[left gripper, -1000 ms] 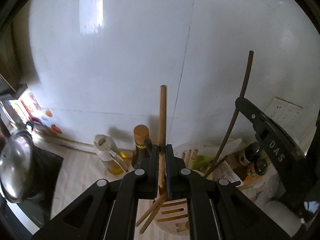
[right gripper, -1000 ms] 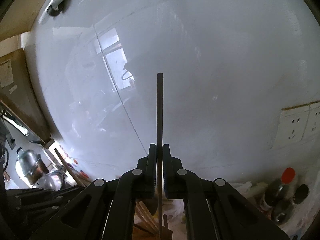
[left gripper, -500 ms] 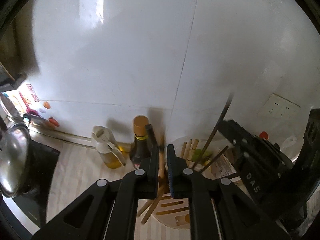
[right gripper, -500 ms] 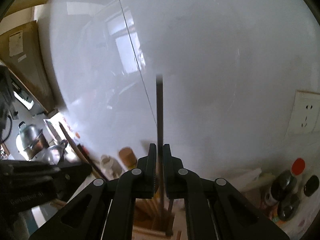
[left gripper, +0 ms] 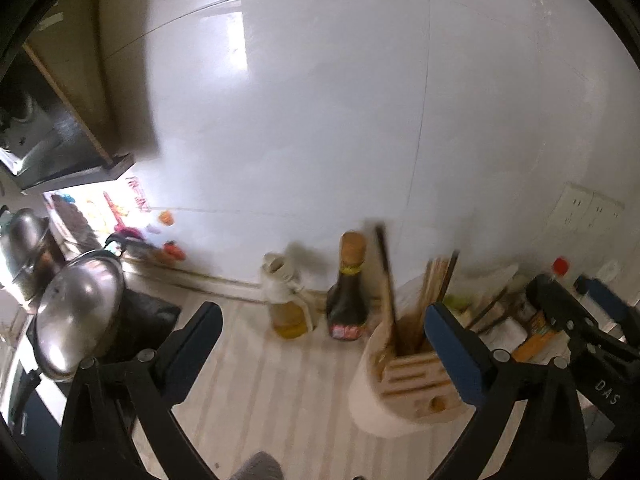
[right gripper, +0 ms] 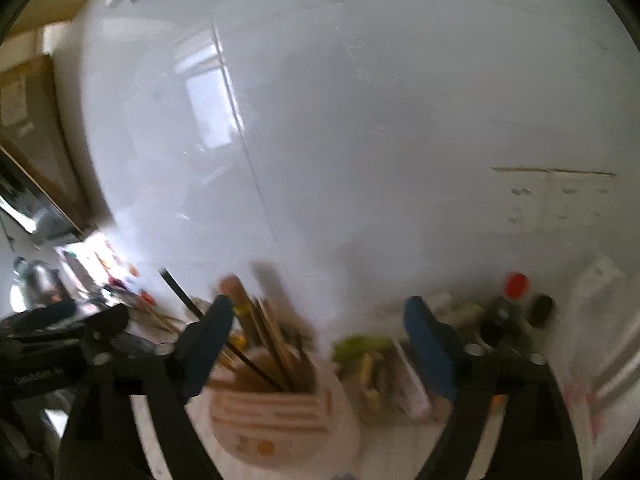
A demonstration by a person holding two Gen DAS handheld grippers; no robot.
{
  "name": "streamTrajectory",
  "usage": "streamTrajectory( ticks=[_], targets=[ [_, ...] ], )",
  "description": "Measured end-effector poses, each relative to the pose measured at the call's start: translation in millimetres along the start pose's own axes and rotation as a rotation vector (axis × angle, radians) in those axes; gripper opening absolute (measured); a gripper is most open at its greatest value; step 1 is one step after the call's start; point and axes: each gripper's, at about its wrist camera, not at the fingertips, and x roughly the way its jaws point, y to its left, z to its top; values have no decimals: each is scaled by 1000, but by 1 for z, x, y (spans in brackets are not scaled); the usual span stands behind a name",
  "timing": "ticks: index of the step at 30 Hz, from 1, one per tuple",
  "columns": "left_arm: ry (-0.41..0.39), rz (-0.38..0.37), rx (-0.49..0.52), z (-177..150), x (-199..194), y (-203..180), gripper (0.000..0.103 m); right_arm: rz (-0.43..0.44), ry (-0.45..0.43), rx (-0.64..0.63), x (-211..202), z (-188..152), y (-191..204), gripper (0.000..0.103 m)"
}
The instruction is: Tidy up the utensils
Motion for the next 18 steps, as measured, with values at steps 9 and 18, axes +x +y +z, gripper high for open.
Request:
streamTrajectory(
  ticks=[9, 18],
  targets=[
    [28, 3, 39, -46, -4, 7, 103, -179, 85, -19, -23, -55, -4, 103],
    [-4, -14, 46, -68, -36, 16, 103, -248, 57, -25, -61, -71, 7, 103]
  ],
)
